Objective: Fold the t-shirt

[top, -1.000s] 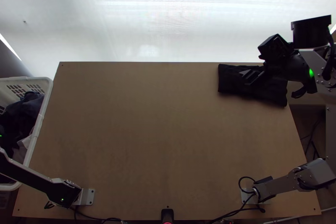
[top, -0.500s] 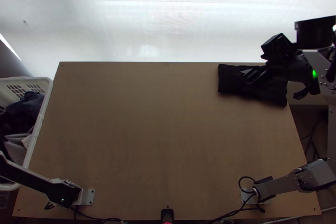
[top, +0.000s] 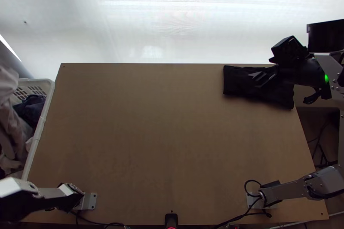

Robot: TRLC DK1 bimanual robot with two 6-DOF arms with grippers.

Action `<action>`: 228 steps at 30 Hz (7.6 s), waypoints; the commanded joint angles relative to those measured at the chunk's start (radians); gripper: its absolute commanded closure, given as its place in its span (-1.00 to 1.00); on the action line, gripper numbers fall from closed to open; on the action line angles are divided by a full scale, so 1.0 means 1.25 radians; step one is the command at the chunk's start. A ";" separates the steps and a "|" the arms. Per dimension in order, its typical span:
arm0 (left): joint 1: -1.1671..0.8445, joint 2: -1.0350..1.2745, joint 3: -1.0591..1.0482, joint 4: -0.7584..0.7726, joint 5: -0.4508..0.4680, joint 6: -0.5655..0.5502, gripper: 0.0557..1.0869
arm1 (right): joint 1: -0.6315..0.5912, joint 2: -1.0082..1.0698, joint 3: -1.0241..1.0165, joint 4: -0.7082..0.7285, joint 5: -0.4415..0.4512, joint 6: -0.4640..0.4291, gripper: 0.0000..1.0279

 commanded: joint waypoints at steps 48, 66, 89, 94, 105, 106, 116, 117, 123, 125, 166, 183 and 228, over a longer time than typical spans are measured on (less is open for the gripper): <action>-1.031 -0.180 -0.837 0.272 -0.616 -0.073 0.92 | -0.075 -0.143 -0.143 0.009 -0.030 0.020 -0.92; -1.296 0.041 -0.585 0.406 -0.567 -0.071 0.92 | -0.109 -0.161 -0.208 0.009 -0.028 0.005 -0.92; -0.879 0.284 -0.368 0.467 -0.605 -0.082 0.92 | -0.170 -0.191 -0.241 0.013 -0.028 -0.041 -0.92; -0.669 0.280 -0.439 0.456 -0.529 -0.073 0.92 | -0.170 -0.190 -0.243 0.015 -0.030 -0.044 -0.92; -0.356 0.192 -0.633 0.444 -0.460 0.048 0.88 | -0.157 -0.186 -0.256 0.037 -0.055 -0.045 -0.92; -0.350 0.186 -0.642 0.425 -0.460 0.064 0.80 | -0.151 -0.186 -0.256 0.043 -0.057 -0.044 -0.92; -0.443 0.009 -0.718 0.238 -0.453 0.167 -0.92 | 0.061 -0.255 -0.394 0.205 -0.055 -0.040 -0.92; -0.458 -0.021 -0.735 0.233 -0.453 0.179 -0.92 | 0.110 -0.251 -0.416 0.208 -0.057 -0.023 -0.92; -0.500 -0.210 -0.811 0.203 -0.444 0.237 -0.92 | 0.408 -0.207 -0.657 0.246 -0.053 -0.055 -0.92; -0.502 -0.252 -0.832 0.201 -0.444 0.242 -0.90 | 0.469 -0.190 -0.708 0.288 -0.042 -0.098 -0.92; -0.478 -0.259 -0.870 0.212 -0.482 0.333 -0.90 | 0.878 0.177 -0.781 0.758 -0.057 -0.234 -0.91; -0.432 -0.266 -0.857 0.203 -0.481 0.367 -0.90 | 0.788 0.272 -0.785 0.817 -0.055 -0.229 -0.81; -0.415 -0.237 -0.865 0.207 -0.464 0.419 -0.90 | 0.429 -0.094 -0.693 0.741 -0.086 -0.100 0.94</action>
